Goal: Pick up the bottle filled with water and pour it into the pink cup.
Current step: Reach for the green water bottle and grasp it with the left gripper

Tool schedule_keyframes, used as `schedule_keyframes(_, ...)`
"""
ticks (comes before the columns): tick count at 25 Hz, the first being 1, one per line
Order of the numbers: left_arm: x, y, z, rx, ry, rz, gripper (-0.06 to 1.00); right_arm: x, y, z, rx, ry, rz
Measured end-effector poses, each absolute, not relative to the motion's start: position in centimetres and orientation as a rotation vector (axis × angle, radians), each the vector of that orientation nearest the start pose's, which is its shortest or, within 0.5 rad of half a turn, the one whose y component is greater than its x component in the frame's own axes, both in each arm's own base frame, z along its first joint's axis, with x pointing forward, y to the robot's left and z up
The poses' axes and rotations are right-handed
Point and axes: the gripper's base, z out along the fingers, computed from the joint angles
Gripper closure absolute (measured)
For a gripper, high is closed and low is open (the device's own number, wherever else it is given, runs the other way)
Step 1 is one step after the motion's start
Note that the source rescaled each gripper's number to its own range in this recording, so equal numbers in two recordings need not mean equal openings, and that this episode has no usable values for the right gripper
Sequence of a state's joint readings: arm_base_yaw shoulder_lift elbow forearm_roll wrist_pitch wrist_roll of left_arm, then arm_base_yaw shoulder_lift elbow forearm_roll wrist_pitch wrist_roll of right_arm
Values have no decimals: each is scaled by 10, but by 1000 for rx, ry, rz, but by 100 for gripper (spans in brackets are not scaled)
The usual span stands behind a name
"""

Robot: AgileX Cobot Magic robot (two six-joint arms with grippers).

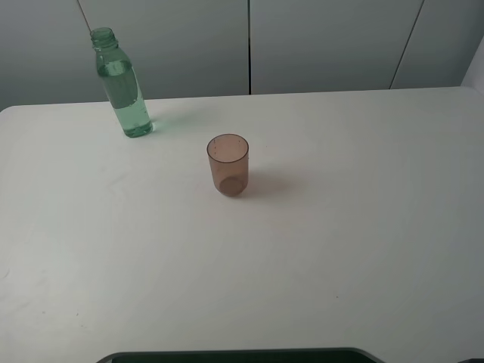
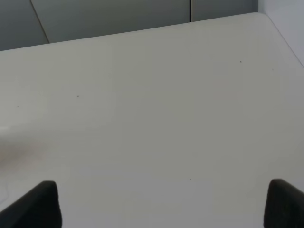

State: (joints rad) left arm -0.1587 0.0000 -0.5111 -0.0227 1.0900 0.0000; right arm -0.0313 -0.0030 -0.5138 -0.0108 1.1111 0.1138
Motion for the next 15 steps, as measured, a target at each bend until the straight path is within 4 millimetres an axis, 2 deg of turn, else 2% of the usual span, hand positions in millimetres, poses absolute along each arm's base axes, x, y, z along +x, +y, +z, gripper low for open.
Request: schedule_keyframes(15,-8,-1,278,145,2058,-137,-6,-9,-1,277,152,2073,37)
